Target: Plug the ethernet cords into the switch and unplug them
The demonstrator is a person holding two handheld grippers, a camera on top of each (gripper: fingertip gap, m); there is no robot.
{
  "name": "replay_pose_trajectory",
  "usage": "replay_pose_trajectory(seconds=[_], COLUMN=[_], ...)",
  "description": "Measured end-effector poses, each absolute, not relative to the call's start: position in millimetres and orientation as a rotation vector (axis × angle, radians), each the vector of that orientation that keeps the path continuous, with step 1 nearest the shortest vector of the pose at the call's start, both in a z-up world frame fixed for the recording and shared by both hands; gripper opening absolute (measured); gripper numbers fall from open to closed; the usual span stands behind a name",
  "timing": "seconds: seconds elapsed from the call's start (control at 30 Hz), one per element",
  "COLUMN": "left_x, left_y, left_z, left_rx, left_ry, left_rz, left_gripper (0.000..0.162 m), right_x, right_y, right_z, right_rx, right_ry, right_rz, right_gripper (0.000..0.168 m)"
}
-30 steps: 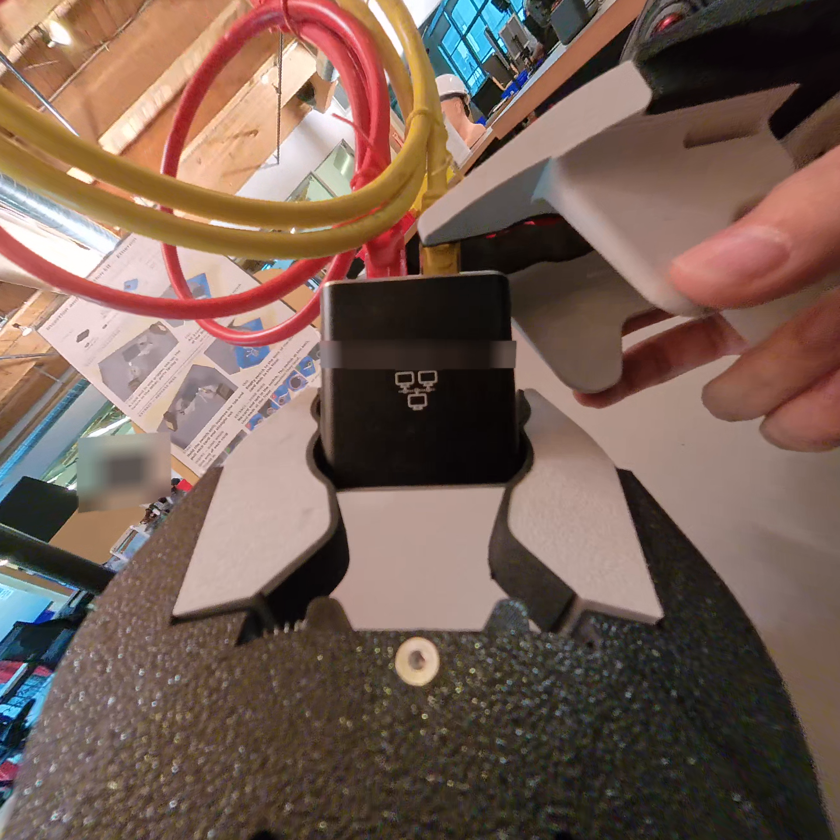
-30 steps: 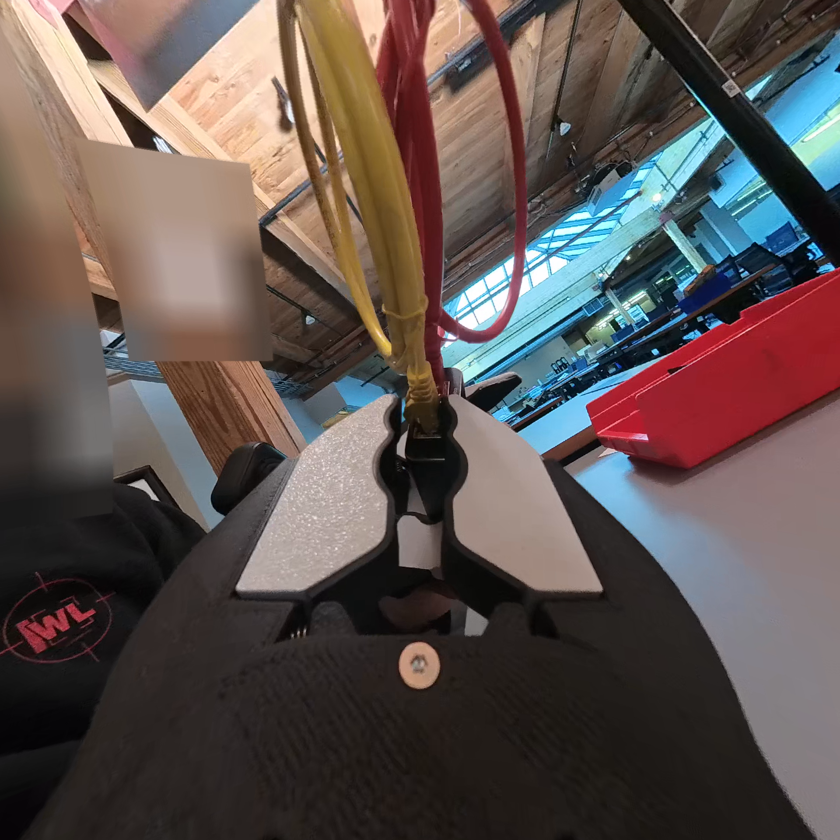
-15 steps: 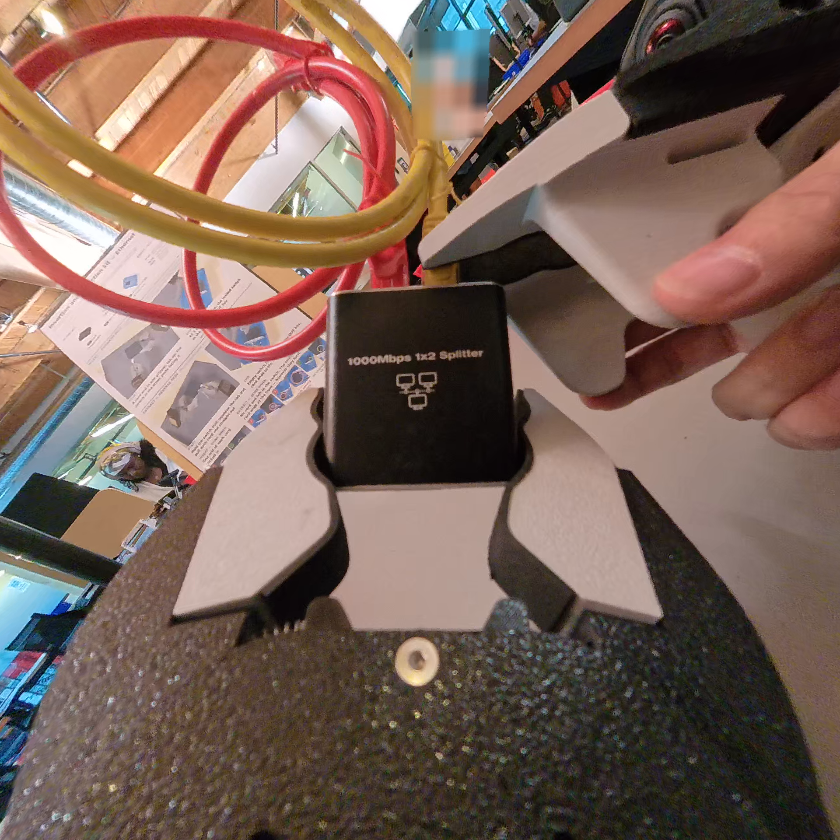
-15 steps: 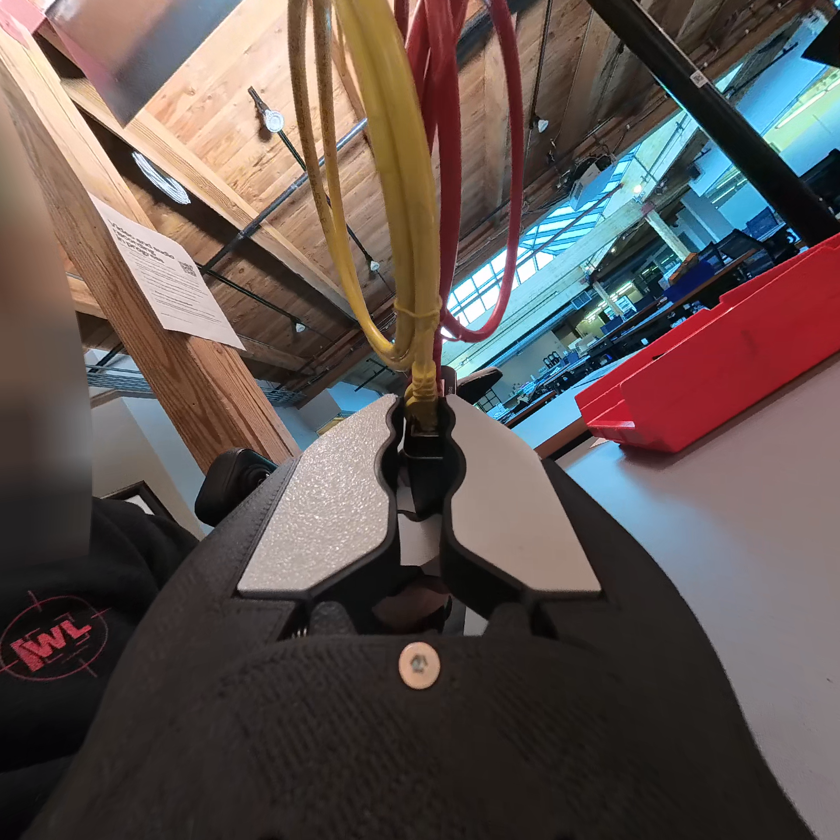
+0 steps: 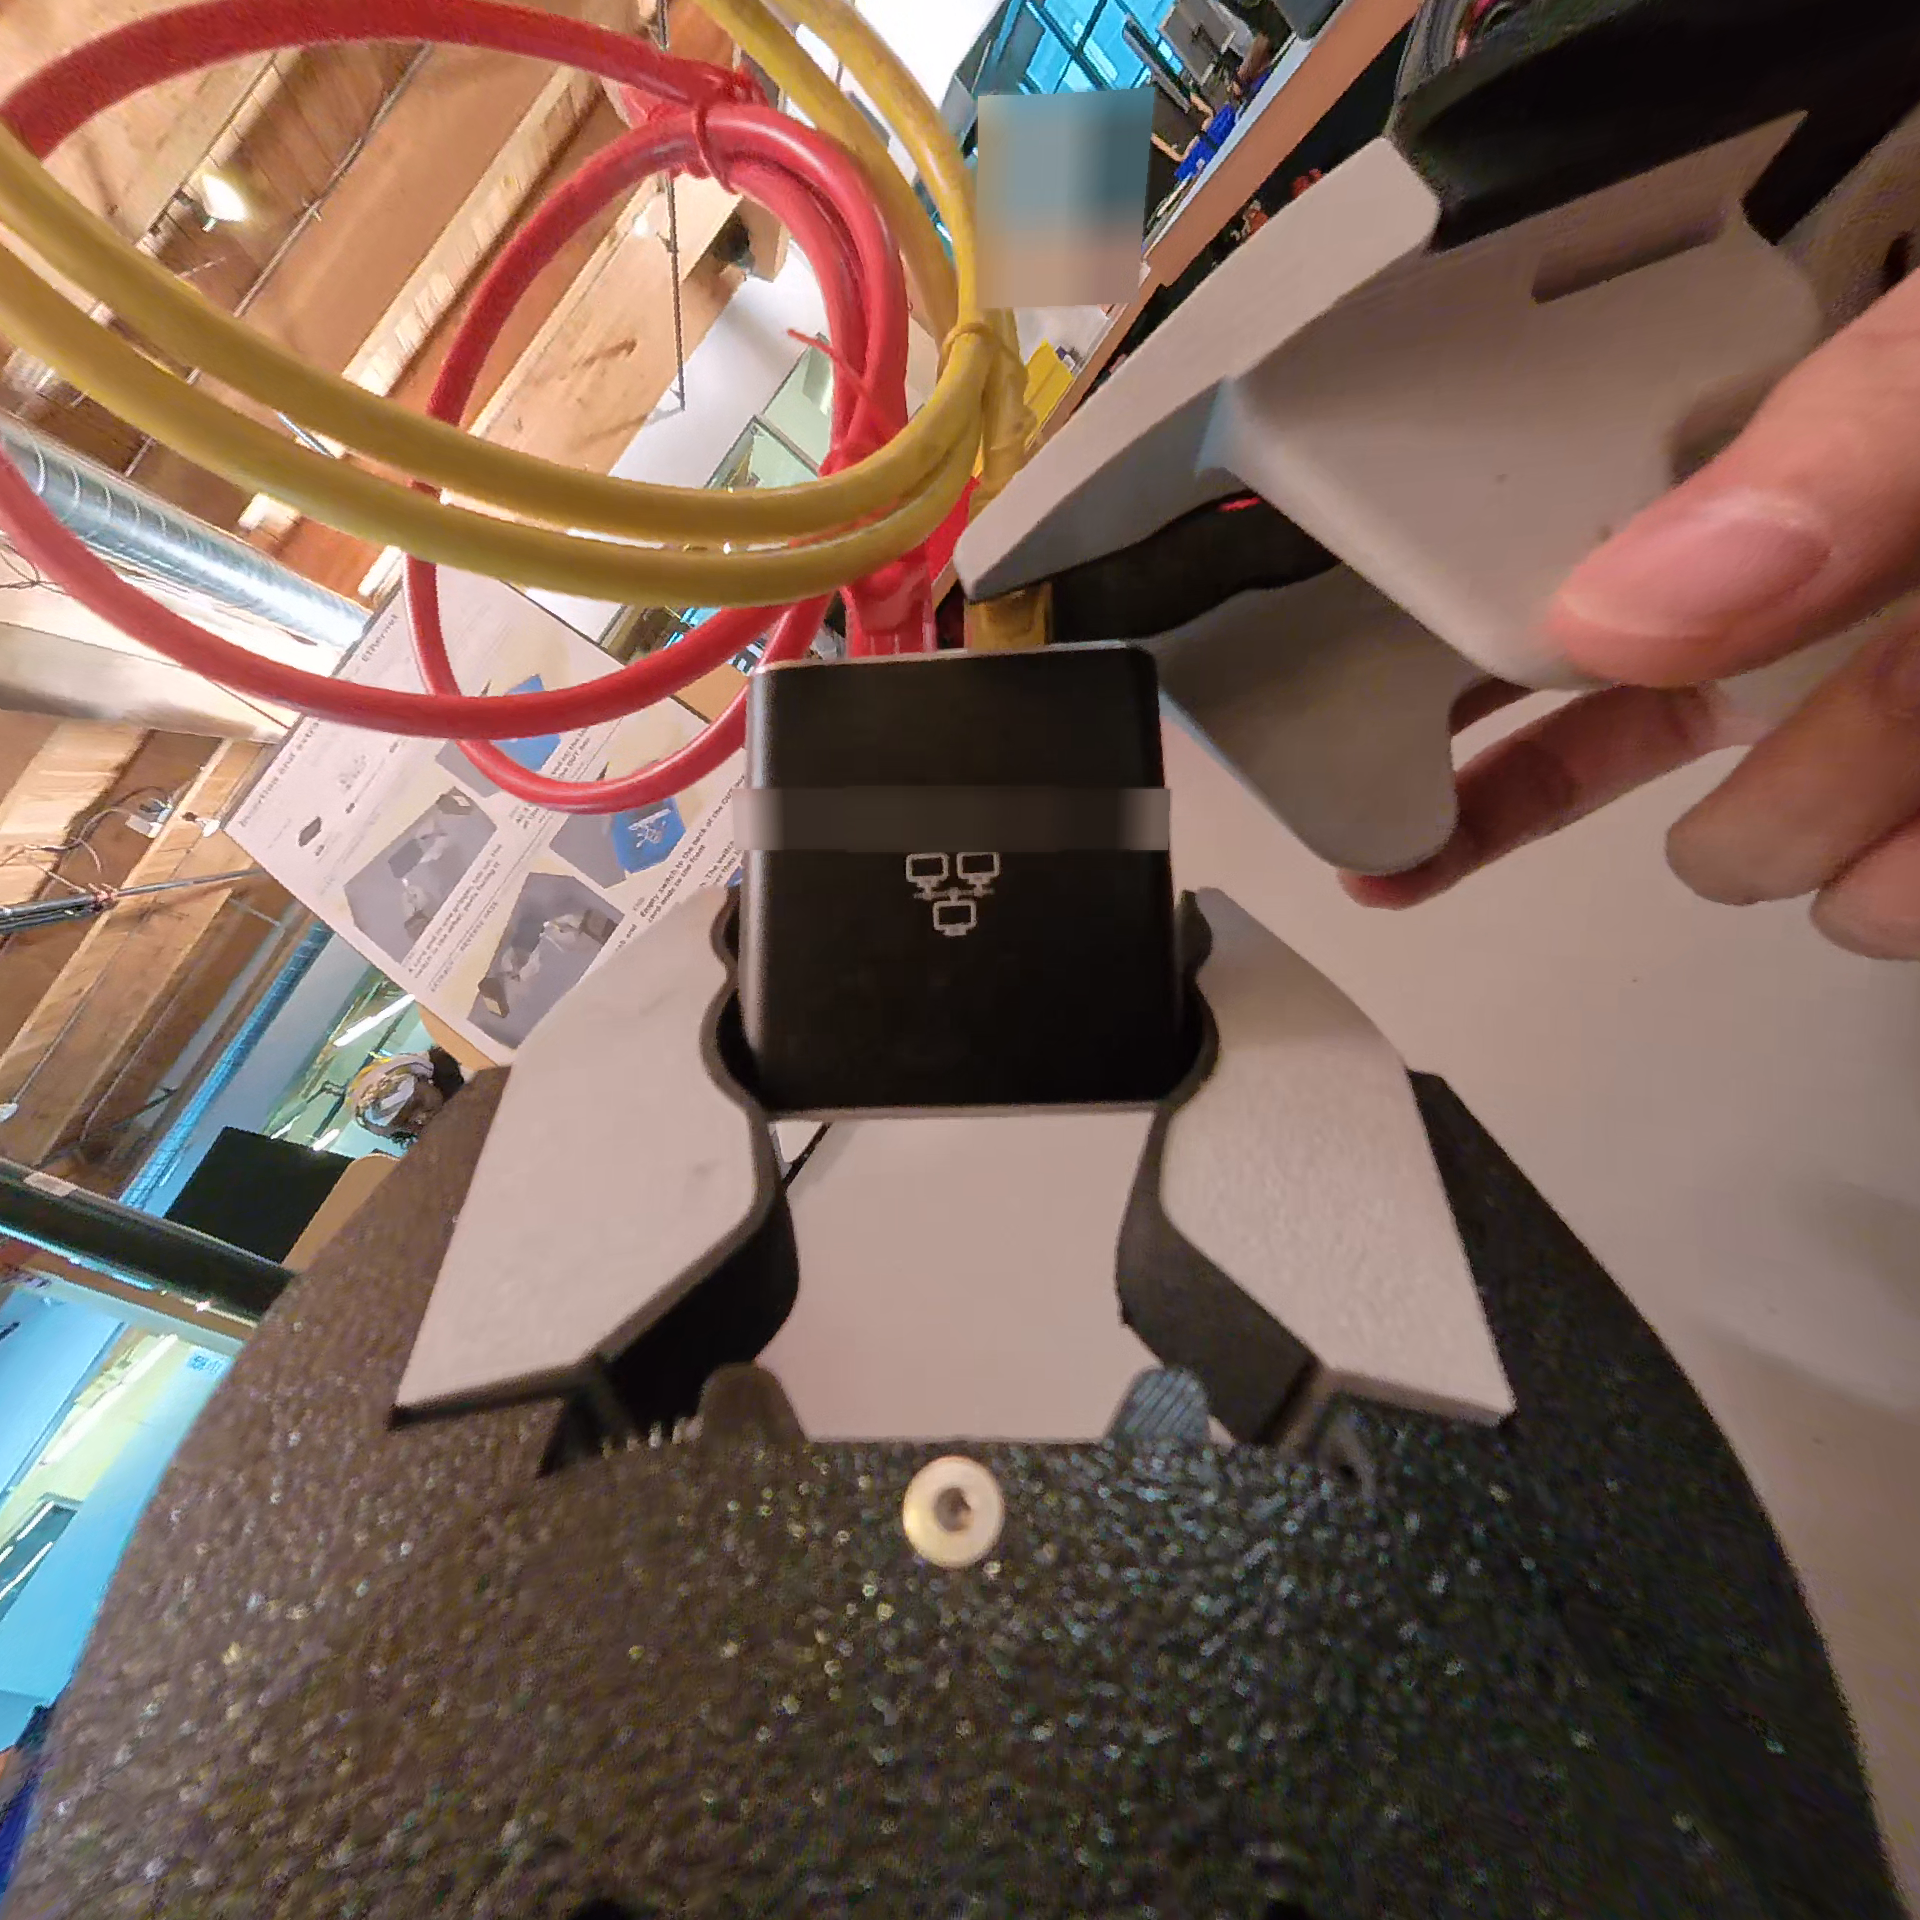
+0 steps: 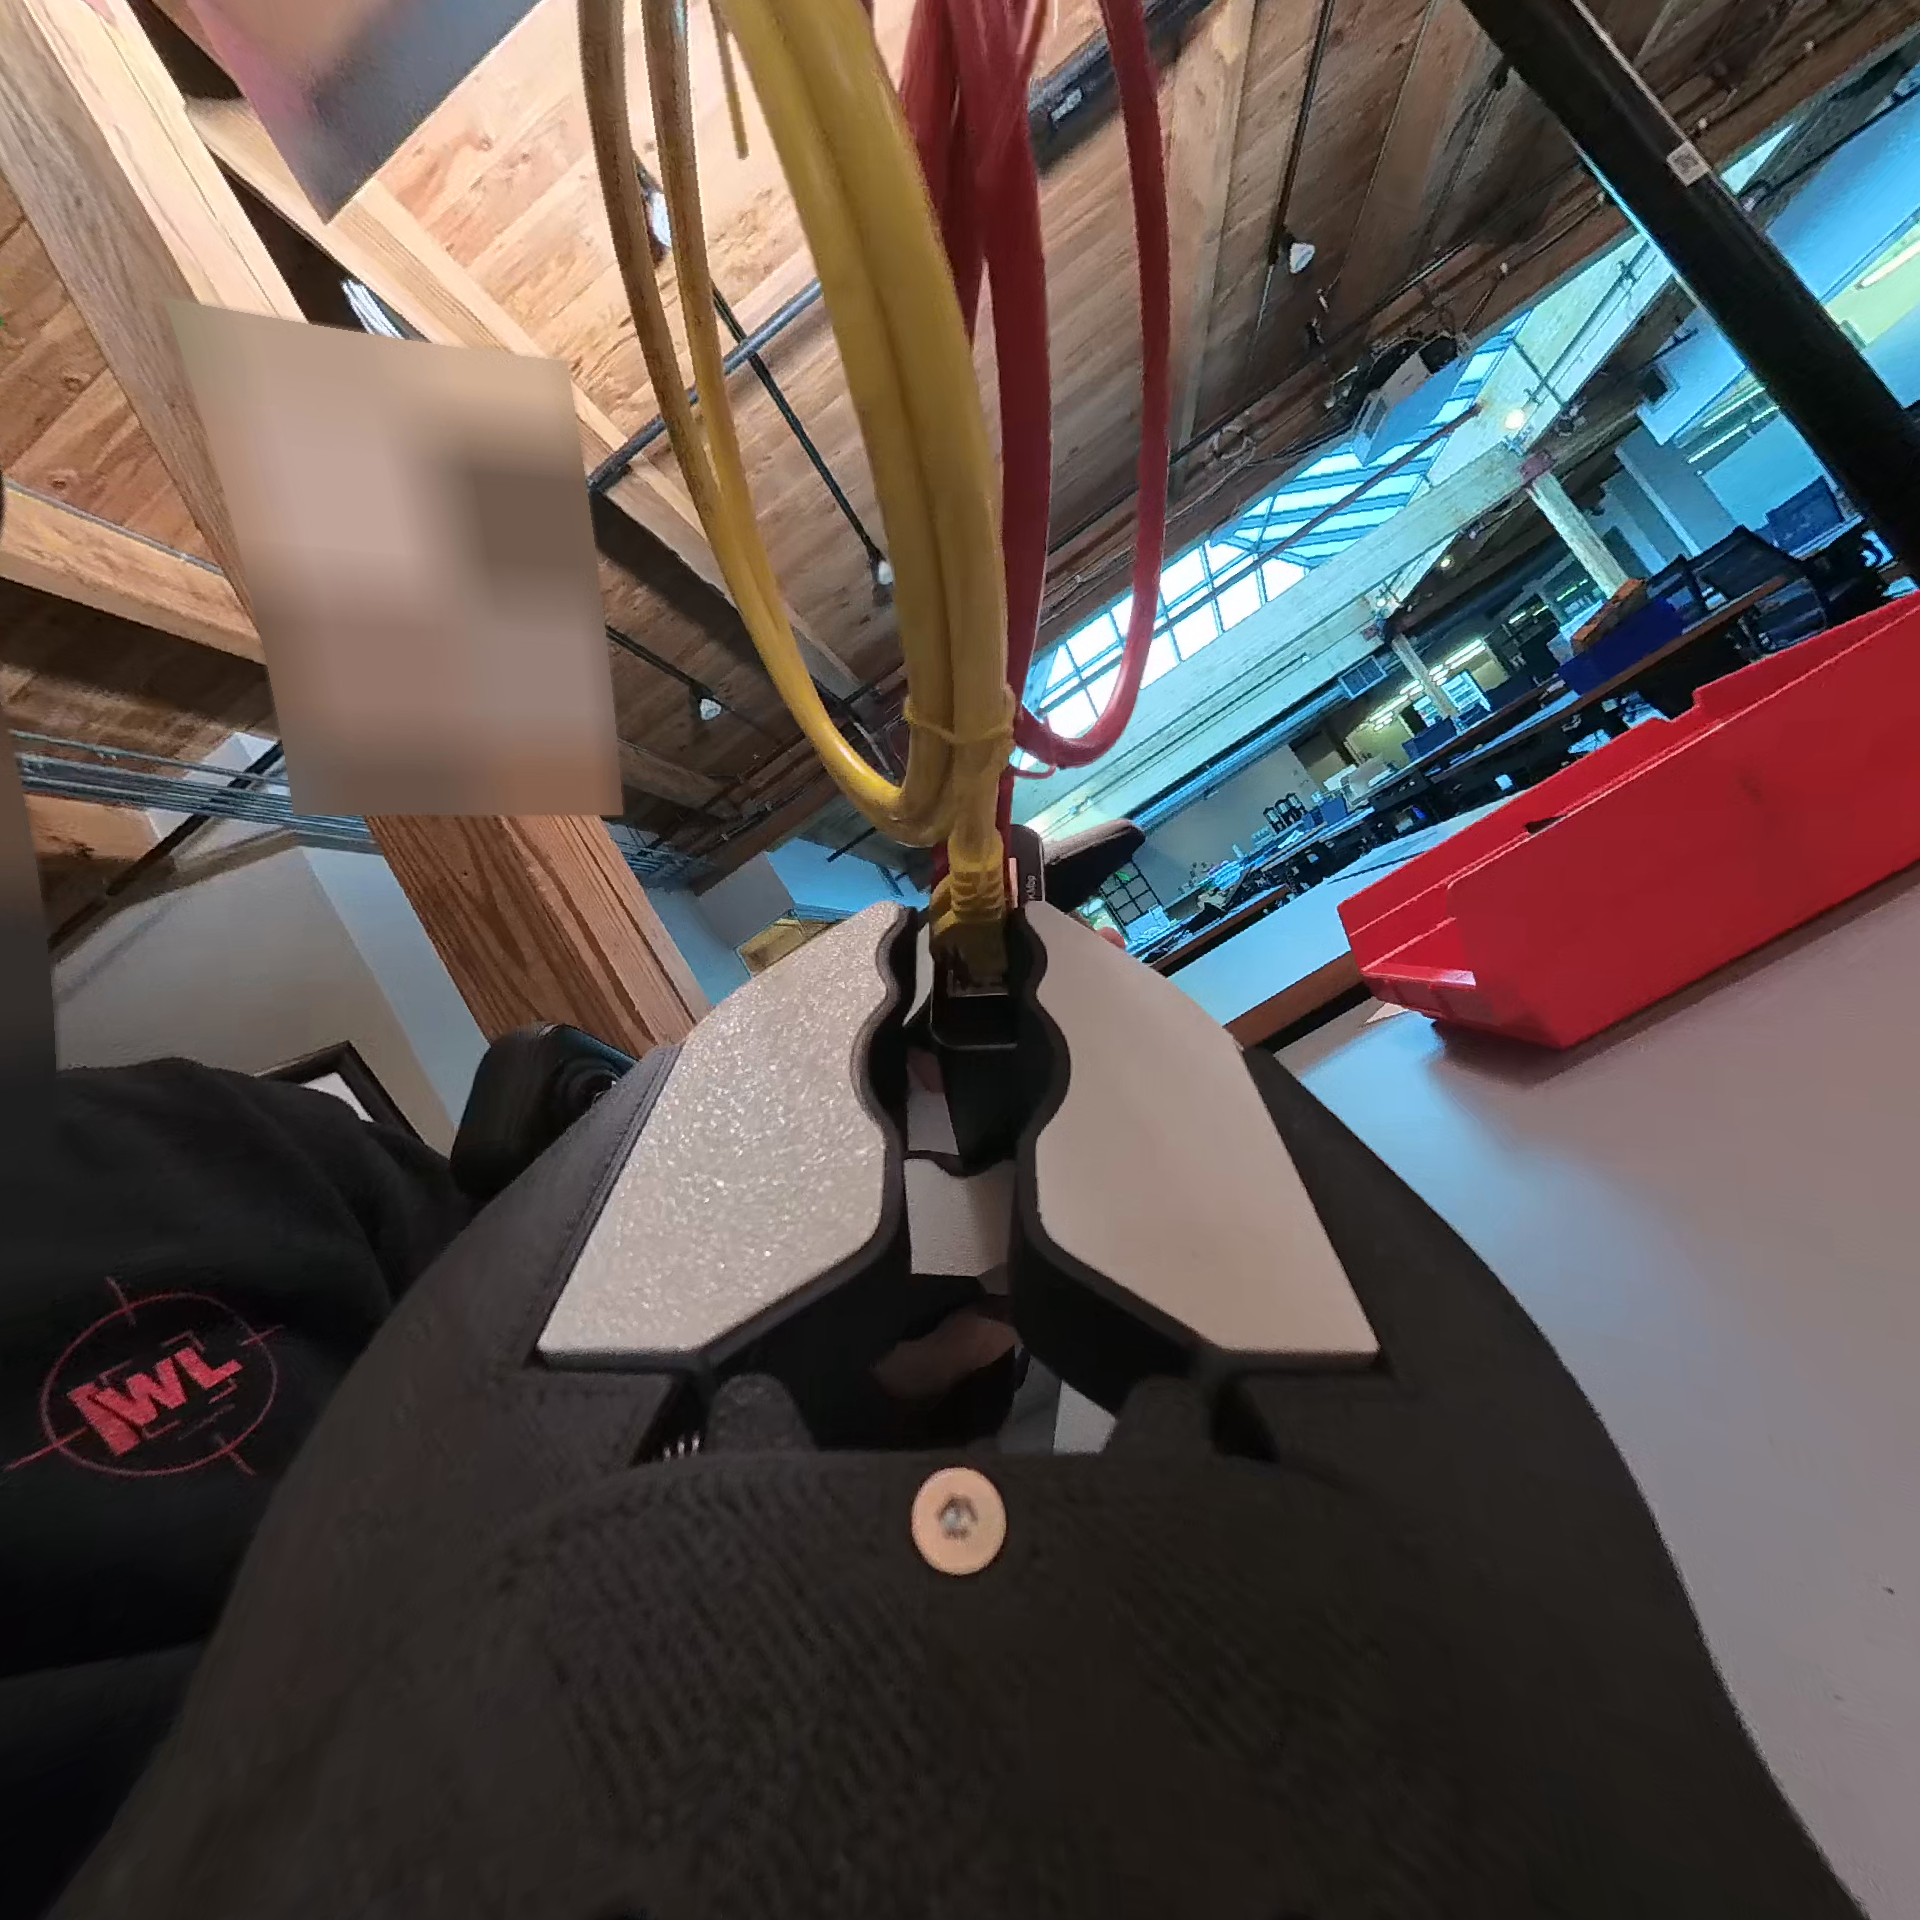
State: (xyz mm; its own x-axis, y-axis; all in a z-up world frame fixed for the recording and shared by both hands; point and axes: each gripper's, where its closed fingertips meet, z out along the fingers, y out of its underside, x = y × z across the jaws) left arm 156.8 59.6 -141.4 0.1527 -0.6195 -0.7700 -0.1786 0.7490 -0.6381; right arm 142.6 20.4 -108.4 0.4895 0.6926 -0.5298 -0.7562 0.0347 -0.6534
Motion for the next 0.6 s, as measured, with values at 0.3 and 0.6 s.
replay_pose_trajectory(seconds=[0.3, 0.6], left_x=[157.2, 158.2], left_y=[60.5, 61.1], left_z=[-141.6, -142.8], left_rx=[-0.721, -0.715], left_ry=[1.412, 1.425], left_rz=[-0.369, -0.350], left_gripper=[0.077, 0.076], right_x=[144.1, 145.5], right_y=[22.6, 23.1], right_z=[-110.4, -112.7], right_rx=[-1.075, -1.092], right_ry=[0.077, 0.076], right_rz=[1.070, 1.039], right_gripper=[0.018, 0.014])
